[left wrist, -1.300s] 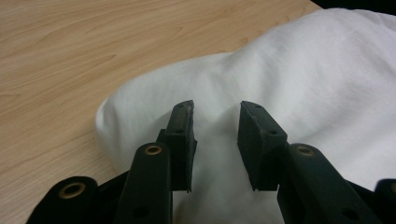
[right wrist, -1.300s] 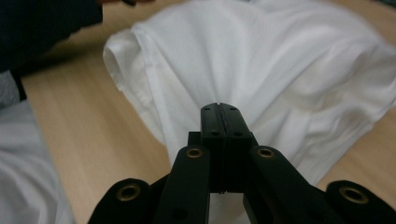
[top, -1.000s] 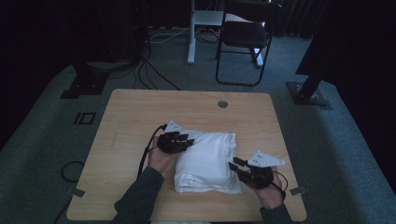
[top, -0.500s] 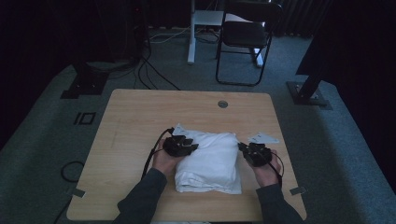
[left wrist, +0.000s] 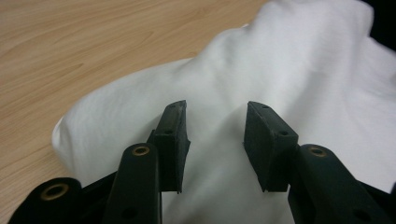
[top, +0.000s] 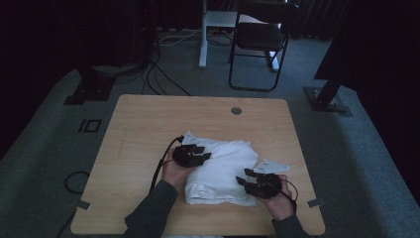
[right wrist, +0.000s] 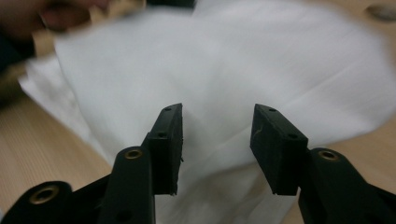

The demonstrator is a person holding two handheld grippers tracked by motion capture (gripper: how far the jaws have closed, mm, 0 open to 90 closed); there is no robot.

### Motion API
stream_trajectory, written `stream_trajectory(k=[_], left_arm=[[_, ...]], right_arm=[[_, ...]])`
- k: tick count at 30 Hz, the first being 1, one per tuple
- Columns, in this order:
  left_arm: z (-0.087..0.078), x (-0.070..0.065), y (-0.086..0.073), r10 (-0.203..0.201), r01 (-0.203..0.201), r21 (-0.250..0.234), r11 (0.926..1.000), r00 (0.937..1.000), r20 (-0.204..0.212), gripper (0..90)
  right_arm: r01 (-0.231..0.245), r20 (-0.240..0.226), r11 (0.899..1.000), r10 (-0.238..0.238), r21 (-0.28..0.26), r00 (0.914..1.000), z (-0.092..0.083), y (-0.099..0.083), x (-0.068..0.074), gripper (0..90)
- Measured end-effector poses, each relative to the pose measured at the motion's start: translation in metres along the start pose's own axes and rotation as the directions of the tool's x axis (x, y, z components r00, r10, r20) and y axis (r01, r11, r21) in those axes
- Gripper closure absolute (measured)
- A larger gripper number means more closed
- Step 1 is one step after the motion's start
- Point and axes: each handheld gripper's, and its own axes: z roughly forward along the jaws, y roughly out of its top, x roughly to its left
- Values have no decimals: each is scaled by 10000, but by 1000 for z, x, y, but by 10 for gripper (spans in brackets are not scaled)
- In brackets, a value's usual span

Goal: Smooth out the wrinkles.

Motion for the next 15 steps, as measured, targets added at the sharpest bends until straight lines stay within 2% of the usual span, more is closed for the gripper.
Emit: stream_trajectory(k=[3, 4, 5, 7, 10, 13, 15], left_arm=[[-12, -7, 1, 165, -165, -205, 9997, 9999, -14, 573], [-15, -9, 1, 190, -190, -270, 9995, 9998, -27, 567], [-20, -11, 0, 256, -256, -319, 9992, 9997, -14, 567], [-31, -17, -1, 373, -372, -460, 9982, 9993, 22, 567], [-43, -30, -7, 460, -448, -596, 9972, 9988, 191, 567], [-50, -40, -17, 535, -510, -648, 9966, 9979, 373, 567], [-51, -45, -26, 210, -163, -606, 9980, 9968, 767, 568]], right_arm=[[-121, 54, 9972, 117, 735, 9999, 11, -10, -3, 809], [-194, 194, 9966, 179, 802, 9997, 10, -13, -6, 875], [-220, 360, 9960, 189, 866, 9992, 9, -14, -8, 898], [-309, 884, 9949, 223, 960, 9958, 3, -18, -15, 899], [-661, 1191, 9934, 547, 937, 9914, -4, -24, -24, 897], [-694, 1043, 9974, 668, 216, 9923, -11, -23, -22, 733], [-412, 904, 9986, 440, -332, 9949, -14, -18, -18, 655]])
